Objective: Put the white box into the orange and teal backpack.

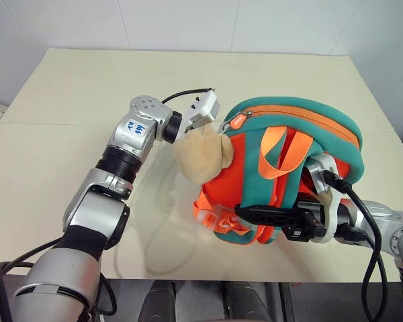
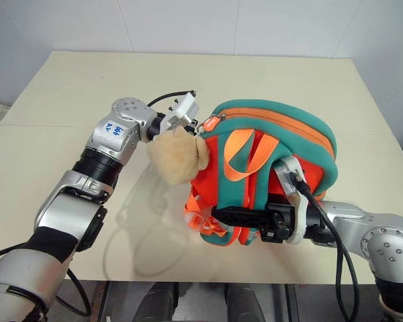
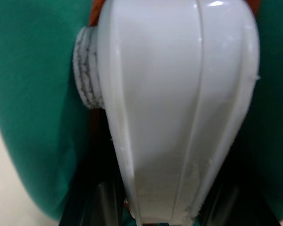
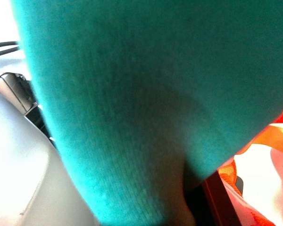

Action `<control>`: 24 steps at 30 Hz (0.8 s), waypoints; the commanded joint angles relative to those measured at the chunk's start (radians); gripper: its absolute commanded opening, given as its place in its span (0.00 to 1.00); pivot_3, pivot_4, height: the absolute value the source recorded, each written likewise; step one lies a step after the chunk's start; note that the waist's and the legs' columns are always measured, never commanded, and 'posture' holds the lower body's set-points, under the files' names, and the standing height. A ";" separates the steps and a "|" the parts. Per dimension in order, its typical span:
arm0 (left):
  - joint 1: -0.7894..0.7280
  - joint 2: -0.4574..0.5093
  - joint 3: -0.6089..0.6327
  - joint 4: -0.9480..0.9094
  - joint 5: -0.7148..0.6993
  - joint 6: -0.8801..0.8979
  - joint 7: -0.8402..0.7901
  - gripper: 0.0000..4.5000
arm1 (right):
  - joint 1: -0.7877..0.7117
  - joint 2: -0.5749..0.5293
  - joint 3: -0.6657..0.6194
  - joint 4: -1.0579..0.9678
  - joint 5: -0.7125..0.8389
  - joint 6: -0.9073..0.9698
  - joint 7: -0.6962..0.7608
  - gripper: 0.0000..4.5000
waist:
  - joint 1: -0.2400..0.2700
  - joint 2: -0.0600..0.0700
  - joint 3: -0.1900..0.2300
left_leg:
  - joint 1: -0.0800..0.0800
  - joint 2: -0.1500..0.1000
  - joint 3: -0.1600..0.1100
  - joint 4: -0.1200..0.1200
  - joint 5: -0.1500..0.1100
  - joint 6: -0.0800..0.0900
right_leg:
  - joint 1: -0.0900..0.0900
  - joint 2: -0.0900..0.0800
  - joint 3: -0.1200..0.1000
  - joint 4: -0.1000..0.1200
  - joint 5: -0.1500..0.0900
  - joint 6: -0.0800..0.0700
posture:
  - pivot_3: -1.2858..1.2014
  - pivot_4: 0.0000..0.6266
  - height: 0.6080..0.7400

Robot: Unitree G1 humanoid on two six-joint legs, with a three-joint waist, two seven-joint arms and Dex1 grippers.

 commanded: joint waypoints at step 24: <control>0.148 0.322 0.220 -0.138 -0.050 0.058 -0.112 0.90 | -0.019 0.014 0.018 -0.015 0.004 0.002 0.011 0.00 | -0.006 0.000 0.000 | 0.002 0.000 -0.001 0.005 0.001 0.000 | 0.001 0.001 0.000 0.007 0.000 0.000 | 0.52 0.24 1.00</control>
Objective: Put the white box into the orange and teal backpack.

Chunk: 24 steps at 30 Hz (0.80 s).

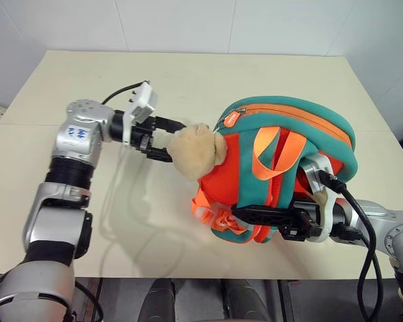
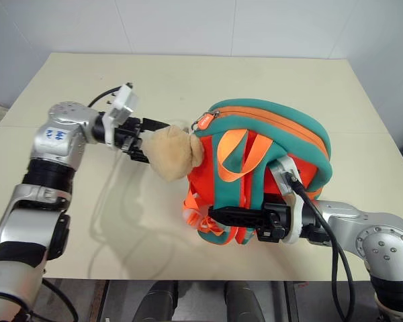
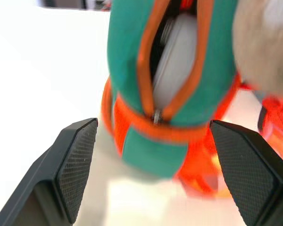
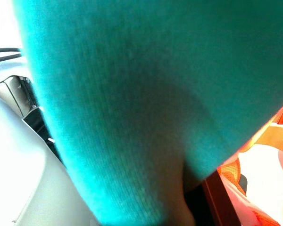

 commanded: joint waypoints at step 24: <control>0.106 0.015 0.013 -0.475 -0.238 0.272 0.011 0.63 | -0.013 0.030 0.014 0.008 -0.032 -0.001 0.020 0.00 | -0.001 0.000 0.000 | 0.001 0.000 0.000 0.001 0.000 0.000 | 0.001 0.000 0.000 0.000 0.000 0.000 | 0.52 0.24 1.00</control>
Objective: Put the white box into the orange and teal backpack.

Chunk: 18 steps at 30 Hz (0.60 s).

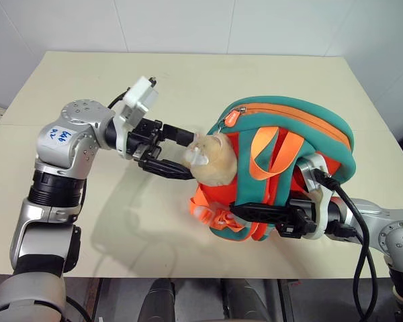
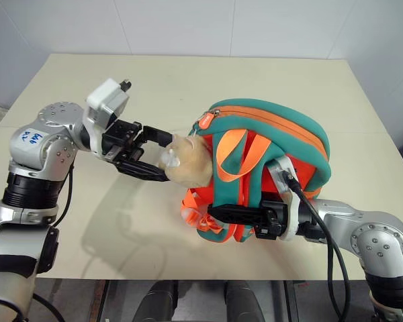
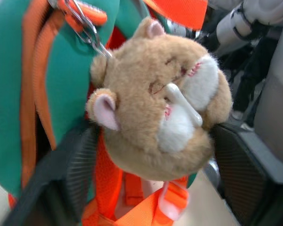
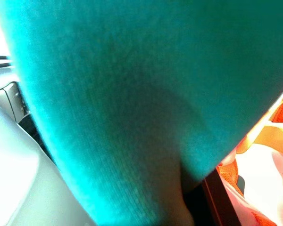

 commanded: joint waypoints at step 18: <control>-0.108 0.226 0.001 0.238 0.091 -0.026 -0.114 0.07 | 0.012 0.029 -0.006 -0.030 0.002 -0.007 -0.012 0.00 | -0.009 0.000 0.000 | 0.000 0.000 0.000 -0.001 0.000 0.000 | 0.000 0.000 0.000 -0.001 0.000 0.000 | 0.52 0.24 1.00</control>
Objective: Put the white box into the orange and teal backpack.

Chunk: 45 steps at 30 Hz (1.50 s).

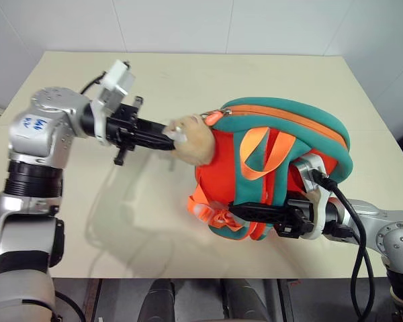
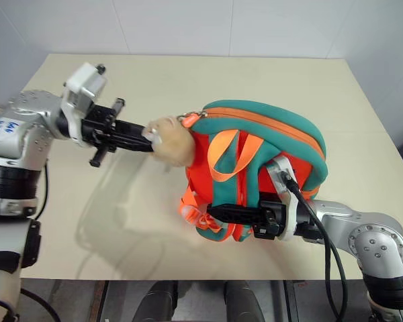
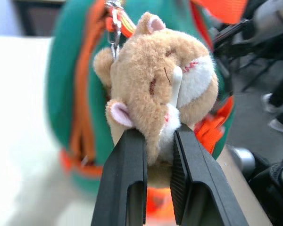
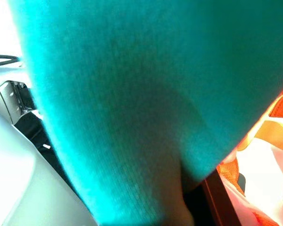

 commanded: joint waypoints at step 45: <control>0.446 0.008 0.159 -0.191 0.048 -0.101 0.077 0.99 | 0.163 -0.180 -0.300 -0.077 -0.372 -0.167 0.117 1.00 | 0.012 0.000 0.000 | 0.001 0.000 0.001 -0.006 0.000 0.000 | -0.001 -0.001 0.000 -0.003 -0.001 -0.001 | 0.52 0.24 1.00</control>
